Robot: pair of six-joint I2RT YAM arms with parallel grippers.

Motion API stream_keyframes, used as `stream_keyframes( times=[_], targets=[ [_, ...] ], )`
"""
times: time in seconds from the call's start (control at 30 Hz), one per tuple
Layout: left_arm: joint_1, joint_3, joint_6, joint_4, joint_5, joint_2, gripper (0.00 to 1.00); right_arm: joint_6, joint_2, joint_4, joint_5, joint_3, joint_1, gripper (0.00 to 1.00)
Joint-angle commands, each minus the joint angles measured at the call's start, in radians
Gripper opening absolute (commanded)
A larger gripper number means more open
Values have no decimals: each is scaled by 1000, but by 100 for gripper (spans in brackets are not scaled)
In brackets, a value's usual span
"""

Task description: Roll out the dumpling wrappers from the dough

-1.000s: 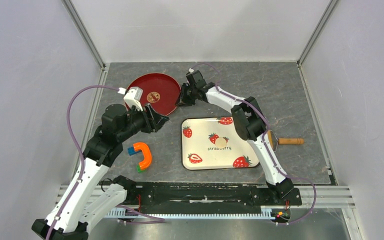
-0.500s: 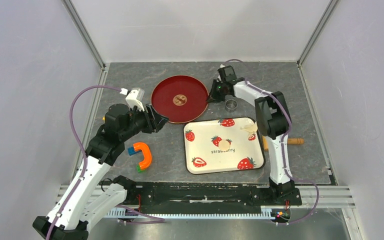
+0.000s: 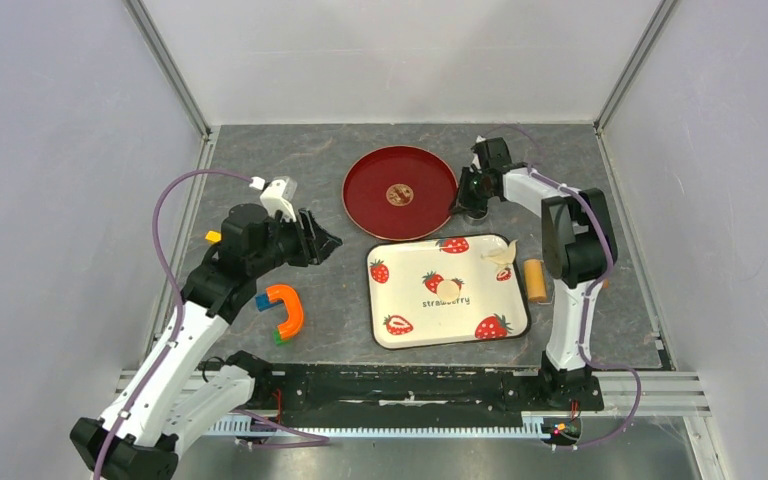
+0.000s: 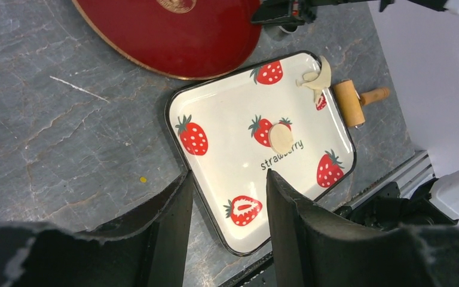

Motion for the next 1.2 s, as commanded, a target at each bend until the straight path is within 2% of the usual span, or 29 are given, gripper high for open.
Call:
stream_keyframes(
  times=[0.0,0.3,0.4,0.57,0.8,1.03,1.17],
  targets=[
    [2,-9,9,28,26,30,53,-89,-97,-41,67,-88,-46,17],
    [1,-30,-32,27,17,96,53,-169,-191,-72,118,-98,-86,24],
    [2,-38,-50,25,14,125,53,-191,-249,-58,114,-110,-86,44],
    [2,-36,-71,-7,2,181,53,-226,-372,-66,123,-172,-87,64],
    [3,-48,-109,-38,-15,272,55,-253,-588,-63,124,-431,-90,82],
    [46,-61,-104,-111,-75,317,64,-268,-789,-73,138,-719,-95,89],
    [100,-74,-93,-133,-81,315,66,-269,-870,-89,141,-816,-97,91]
  ],
)
